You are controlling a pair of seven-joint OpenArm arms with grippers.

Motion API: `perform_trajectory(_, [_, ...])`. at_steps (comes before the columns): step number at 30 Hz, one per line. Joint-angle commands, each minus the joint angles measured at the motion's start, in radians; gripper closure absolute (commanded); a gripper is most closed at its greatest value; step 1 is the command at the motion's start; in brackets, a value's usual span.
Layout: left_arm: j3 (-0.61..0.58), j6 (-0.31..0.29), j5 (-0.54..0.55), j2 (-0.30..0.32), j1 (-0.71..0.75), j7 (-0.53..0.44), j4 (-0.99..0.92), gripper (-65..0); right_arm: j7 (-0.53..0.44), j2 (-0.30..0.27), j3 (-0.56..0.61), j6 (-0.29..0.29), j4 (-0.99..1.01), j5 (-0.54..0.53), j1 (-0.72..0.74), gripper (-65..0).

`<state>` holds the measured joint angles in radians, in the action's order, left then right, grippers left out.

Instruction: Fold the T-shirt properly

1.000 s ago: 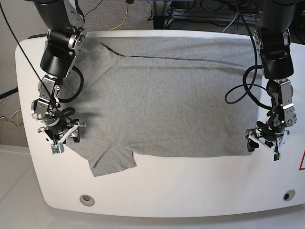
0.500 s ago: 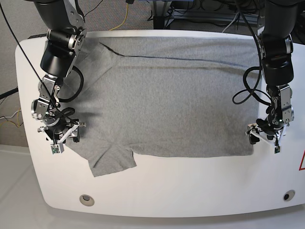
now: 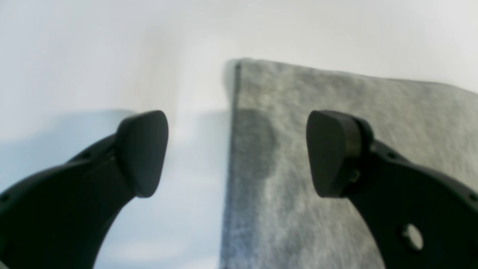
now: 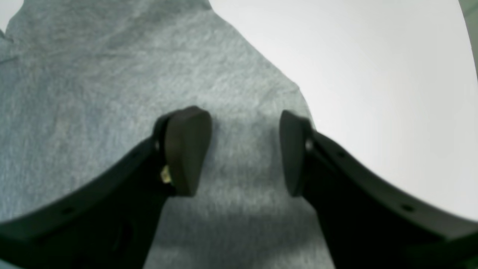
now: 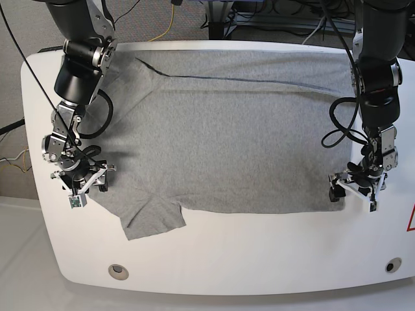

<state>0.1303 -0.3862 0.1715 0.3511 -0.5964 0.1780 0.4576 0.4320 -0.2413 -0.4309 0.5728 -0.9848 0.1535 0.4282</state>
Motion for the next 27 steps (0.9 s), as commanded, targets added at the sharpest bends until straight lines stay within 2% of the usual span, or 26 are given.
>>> perform_trajectory(1, [0.002,-0.009,0.004,-0.005,-0.032,-0.030,0.013,-55.5,-0.012,-0.016,-0.001,-0.001,-0.016,-0.015,0.028,-32.1])
perform_trajectory(15, [0.006,-0.007,0.004,-0.048,-0.032,-0.030,0.010,-55.5,-0.011,-0.016,-0.001,-0.001,-0.016,-0.015,0.027,-32.1])
perform_trajectory(27, [0.007,-0.007,0.006,-0.109,-0.032,-0.027,0.010,-55.5,-0.011,-0.030,-0.001,-0.001,-0.018,-0.015,0.027,-32.1])
